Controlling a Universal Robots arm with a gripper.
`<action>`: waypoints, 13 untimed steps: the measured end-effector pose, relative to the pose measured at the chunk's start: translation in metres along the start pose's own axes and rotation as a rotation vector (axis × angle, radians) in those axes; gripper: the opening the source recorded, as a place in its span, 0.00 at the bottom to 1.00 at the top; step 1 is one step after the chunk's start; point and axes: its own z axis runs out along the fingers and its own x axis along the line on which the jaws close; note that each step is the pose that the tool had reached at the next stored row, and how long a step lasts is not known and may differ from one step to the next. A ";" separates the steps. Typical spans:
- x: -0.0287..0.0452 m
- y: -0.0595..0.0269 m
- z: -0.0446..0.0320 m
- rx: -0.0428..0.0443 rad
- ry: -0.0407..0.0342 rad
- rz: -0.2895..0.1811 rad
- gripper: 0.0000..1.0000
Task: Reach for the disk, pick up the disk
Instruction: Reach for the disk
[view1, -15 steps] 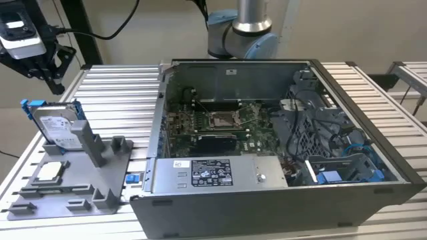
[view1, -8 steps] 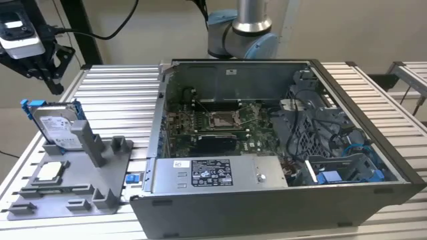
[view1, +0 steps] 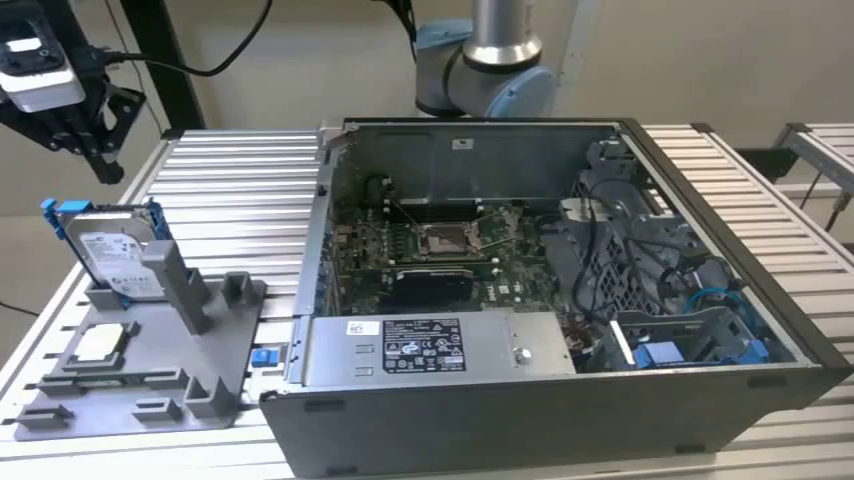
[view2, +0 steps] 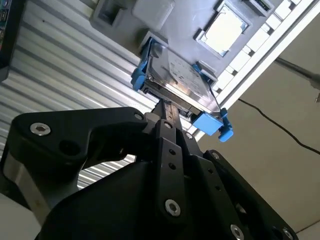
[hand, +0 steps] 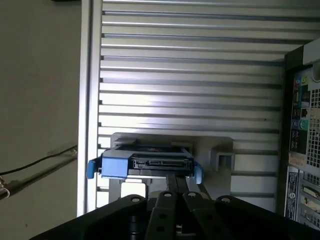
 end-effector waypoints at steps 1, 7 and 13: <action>0.0027 0.0014 0.0001 0.0000 0.0003 0.000 0.00; 0.0244 0.0028 0.0003 -0.0002 0.0124 0.000 0.00; 0.0488 0.0032 0.0005 -0.0004 0.0215 0.001 0.00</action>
